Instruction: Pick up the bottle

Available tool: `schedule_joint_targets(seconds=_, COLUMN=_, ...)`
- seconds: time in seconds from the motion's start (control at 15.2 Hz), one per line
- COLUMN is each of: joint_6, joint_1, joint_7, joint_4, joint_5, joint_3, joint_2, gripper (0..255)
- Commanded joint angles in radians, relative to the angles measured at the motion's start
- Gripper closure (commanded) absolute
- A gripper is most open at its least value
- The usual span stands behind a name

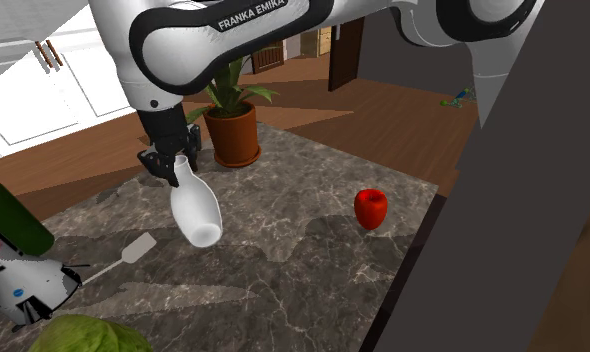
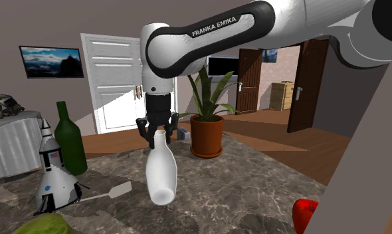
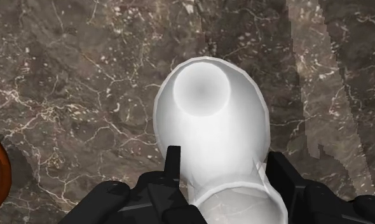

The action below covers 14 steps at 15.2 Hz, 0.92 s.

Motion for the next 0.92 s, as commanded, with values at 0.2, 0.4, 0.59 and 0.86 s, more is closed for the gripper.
schedule_joint_targets(seconds=0.2, joint_6=-0.042, joint_1=0.003, joint_7=-0.005, joint_4=0.037, joint_5=0.004, joint_3=0.002, joint_2=-0.002, gripper=255)
schedule_joint_targets(seconds=0.4, joint_6=-0.081, joint_1=0.007, joint_7=-0.008, joint_4=0.073, joint_5=0.007, joint_3=0.004, joint_2=-0.005, gripper=255)
schedule_joint_targets(seconds=0.59, joint_6=-0.120, joint_1=0.012, joint_7=-0.011, joint_4=0.113, joint_5=0.009, joint_3=0.006, joint_2=-0.006, gripper=255)
schedule_joint_targets(seconds=0.86, joint_6=-0.176, joint_1=0.021, joint_7=-0.014, joint_4=0.173, joint_5=0.008, joint_3=0.007, joint_2=-0.002, gripper=255)
